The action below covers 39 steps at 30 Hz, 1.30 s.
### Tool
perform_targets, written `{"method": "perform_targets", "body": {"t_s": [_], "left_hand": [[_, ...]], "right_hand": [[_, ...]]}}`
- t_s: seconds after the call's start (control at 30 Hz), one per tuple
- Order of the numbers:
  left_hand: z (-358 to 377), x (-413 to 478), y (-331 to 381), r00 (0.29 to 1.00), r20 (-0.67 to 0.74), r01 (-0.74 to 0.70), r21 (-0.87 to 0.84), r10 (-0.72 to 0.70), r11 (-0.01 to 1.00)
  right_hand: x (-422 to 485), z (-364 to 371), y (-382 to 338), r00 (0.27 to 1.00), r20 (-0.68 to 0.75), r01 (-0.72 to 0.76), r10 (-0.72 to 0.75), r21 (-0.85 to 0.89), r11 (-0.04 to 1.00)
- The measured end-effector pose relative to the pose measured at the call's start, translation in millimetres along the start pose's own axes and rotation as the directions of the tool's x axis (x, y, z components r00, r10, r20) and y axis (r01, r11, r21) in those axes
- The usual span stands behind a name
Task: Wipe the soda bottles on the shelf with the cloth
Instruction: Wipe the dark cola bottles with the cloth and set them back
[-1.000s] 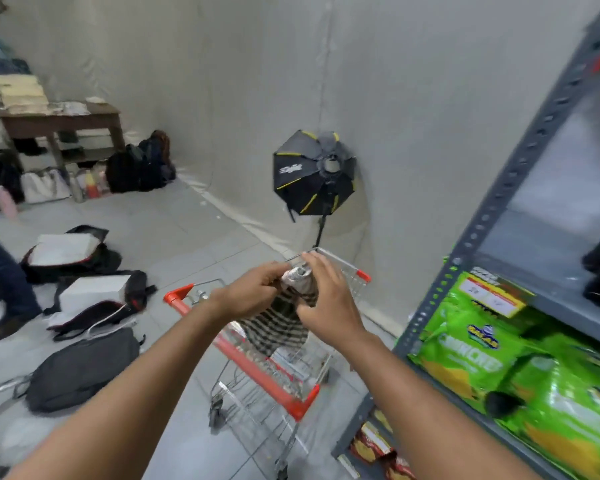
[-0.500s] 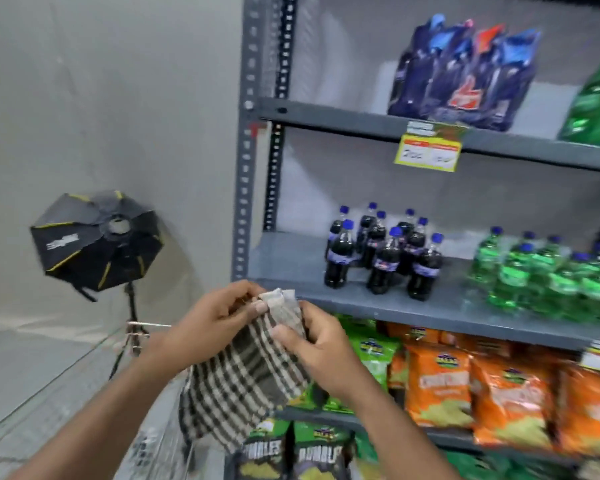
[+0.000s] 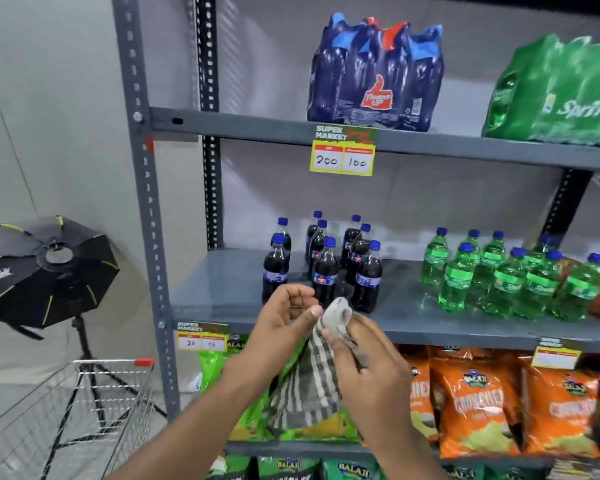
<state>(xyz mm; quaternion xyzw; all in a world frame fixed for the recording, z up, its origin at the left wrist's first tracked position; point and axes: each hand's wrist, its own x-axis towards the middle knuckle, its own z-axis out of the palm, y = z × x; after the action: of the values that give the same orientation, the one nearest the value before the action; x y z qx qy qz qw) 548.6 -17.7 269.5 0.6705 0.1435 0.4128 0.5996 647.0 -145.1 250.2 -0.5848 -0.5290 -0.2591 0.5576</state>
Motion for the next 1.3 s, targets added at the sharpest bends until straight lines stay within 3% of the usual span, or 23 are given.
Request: {"method": "perform_targets", "body": {"t_s": [0.03, 0.1, 0.27, 0.53, 0.63, 1.07, 1.3], "left_hand": [[4.8, 11.0, 0.5, 1.0, -0.023, -0.006, 0.015, 0.007, 1.0], [10.8, 33.7, 4.7, 0.997, -0.067, -0.031, 0.062, 0.035, 0.998], [20.5, 97.9, 12.0, 0.985, -0.141, -0.076, 0.193, 0.104, 0.978], [36.6, 167.5, -18.8, 0.99, -0.094, 0.122, 0.266, -0.101, 0.956], [39.3, 175.7, -29.0, 0.984, -0.096, 0.168, 0.275, -0.147, 0.946], [25.1, 198.2, -46.7, 0.99, 0.052, 0.107, 0.305, -0.129, 0.946], [29.3, 194.1, -41.6, 0.966, 0.223, 0.076, 0.242, -0.131, 0.967]], "right_hand": [[4.3, -1.6, 10.2, 0.992, 0.01, 0.123, -0.123, -0.139, 0.983], [13.0, -5.1, 24.1, 0.975, 0.064, 0.222, -0.213, -0.262, 0.939], [26.8, -11.3, 64.3, 0.941, 0.202, 0.321, -0.27, -0.294, 0.9], [39.5, -4.6, 121.0, 0.856, 0.343, 0.47, -0.386, -0.207, 0.858], [45.5, 2.6, 130.2, 0.857, 0.344, 0.456, -0.383, -0.163, 0.875], [53.9, 25.3, 147.2, 0.909, 0.307, 0.339, -0.282, -0.15, 0.929], [51.2, 32.3, 146.7, 0.911, 0.337, 0.314, -0.239, -0.189, 0.93]]}}
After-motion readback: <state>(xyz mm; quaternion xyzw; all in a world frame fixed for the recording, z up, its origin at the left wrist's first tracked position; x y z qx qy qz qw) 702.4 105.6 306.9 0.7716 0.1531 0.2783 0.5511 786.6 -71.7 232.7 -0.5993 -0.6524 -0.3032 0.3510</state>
